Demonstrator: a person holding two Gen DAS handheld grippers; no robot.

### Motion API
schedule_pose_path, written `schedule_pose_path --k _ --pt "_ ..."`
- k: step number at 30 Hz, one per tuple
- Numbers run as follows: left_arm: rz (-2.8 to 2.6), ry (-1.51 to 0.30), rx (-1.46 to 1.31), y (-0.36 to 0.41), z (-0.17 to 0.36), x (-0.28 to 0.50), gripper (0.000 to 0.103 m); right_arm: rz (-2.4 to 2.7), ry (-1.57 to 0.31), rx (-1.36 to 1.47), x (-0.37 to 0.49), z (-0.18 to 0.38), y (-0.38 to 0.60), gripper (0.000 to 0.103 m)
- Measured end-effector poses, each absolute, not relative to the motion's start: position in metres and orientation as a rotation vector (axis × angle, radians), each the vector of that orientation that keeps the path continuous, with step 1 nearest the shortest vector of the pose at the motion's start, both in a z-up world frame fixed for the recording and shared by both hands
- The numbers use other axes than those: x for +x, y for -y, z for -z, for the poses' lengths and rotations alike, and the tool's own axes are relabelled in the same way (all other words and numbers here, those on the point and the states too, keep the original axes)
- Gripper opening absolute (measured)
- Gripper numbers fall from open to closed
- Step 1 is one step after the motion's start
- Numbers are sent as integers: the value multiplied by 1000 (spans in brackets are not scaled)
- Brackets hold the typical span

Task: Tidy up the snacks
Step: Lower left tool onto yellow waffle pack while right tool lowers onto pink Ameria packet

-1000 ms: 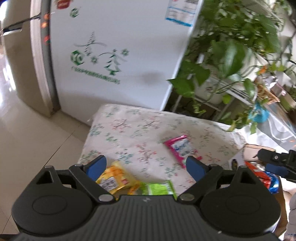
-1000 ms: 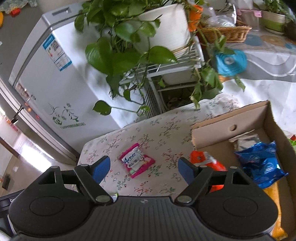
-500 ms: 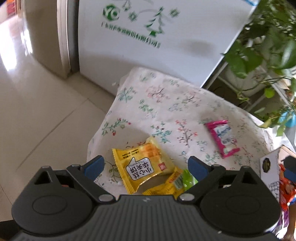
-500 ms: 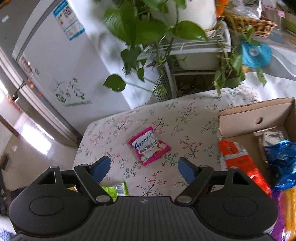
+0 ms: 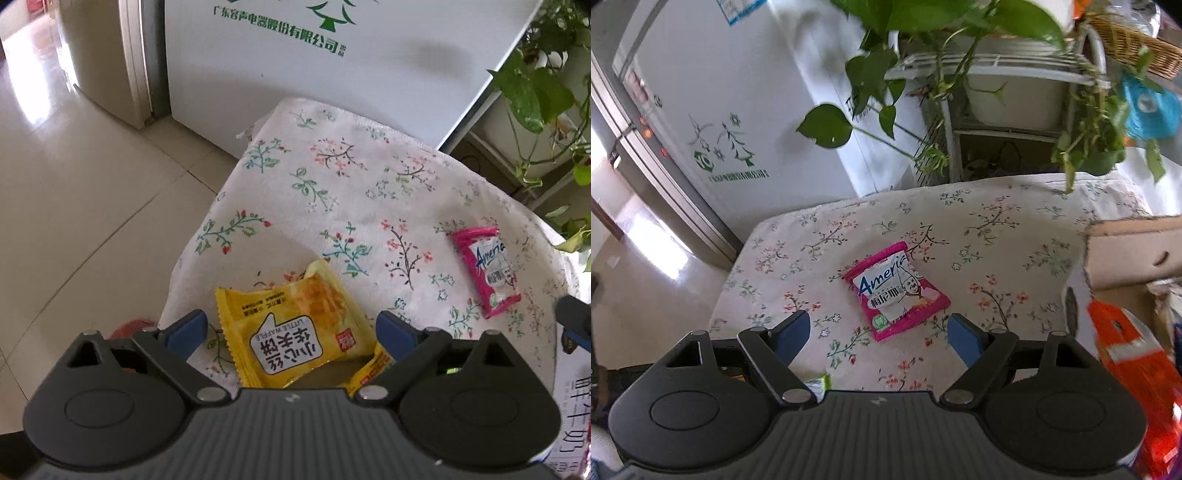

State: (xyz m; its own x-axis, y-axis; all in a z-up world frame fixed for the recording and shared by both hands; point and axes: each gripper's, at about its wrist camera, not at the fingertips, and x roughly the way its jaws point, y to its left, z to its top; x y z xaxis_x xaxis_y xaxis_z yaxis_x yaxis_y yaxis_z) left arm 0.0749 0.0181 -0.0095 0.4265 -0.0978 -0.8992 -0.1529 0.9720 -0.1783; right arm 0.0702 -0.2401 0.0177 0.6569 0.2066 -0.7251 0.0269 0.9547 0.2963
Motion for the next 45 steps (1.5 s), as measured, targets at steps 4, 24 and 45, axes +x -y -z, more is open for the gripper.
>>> schedule_pose_path --k 4,24,45 --pt "-55 -1130 -224 -12 13 77 102 -103 -863 225 83 -9 229 86" --pt "-39 -1181 -57 4 20 75 102 -168 -867 17 132 29 210 95" --pt "35 -1099 -113 2 9 70 76 -100 -884 -13 124 32 205 57"
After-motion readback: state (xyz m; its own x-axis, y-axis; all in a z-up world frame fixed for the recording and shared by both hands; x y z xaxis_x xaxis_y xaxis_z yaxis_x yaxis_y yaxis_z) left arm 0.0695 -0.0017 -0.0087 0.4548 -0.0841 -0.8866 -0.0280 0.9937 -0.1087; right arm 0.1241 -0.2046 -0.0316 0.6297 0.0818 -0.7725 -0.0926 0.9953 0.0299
